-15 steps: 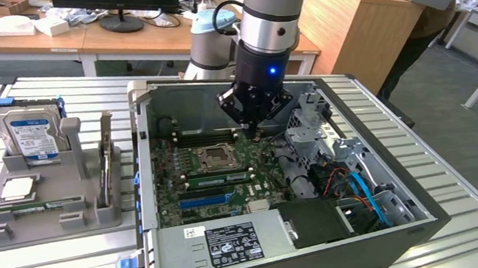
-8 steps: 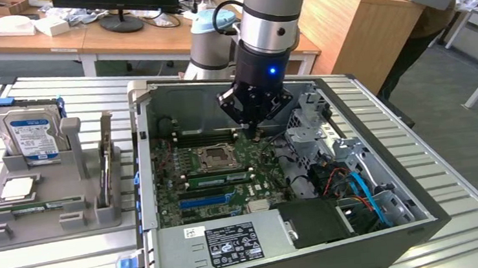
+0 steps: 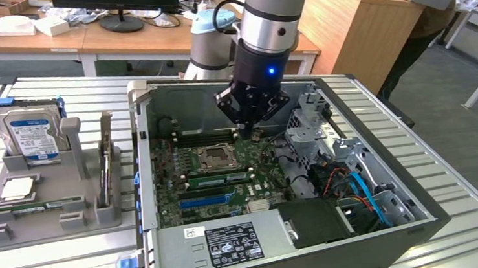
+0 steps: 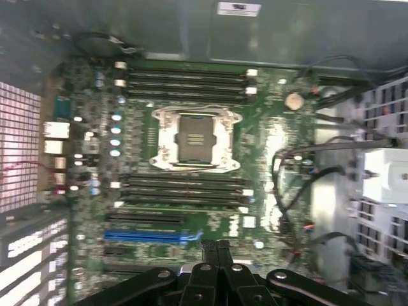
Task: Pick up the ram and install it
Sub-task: 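Press down the ram until it locks into place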
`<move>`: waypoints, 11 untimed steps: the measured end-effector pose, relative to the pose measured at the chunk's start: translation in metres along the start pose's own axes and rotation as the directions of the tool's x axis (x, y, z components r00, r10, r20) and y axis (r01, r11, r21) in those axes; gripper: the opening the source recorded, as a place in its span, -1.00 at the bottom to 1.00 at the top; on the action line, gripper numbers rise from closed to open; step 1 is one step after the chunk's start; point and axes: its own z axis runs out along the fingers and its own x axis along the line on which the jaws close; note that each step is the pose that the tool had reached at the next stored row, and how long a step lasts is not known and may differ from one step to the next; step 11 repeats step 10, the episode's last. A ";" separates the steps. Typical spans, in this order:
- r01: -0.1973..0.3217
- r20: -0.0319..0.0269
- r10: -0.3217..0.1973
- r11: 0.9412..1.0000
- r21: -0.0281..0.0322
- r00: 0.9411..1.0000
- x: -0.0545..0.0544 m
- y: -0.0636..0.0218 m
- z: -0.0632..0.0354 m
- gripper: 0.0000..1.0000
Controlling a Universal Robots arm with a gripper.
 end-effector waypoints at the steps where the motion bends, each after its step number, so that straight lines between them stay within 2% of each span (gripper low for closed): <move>1: -0.001 -0.018 0.001 1.000 0.000 1.000 0.000 0.0000 0.0000 -0.80; 2: -0.002 -0.036 0.002 1.000 -0.001 0.999 0.000 0.0000 0.0000 -0.80; 3: -0.003 -0.046 0.003 1.000 -0.001 0.999 0.000 0.0000 -0.0001 -0.80; 4: -0.003 -0.049 0.003 1.000 -0.001 0.999 0.000 0.0000 -0.0002 -0.80; 11: -0.003 -0.049 0.003 1.000 -0.001 0.999 0.000 0.0000 0.0000 -0.80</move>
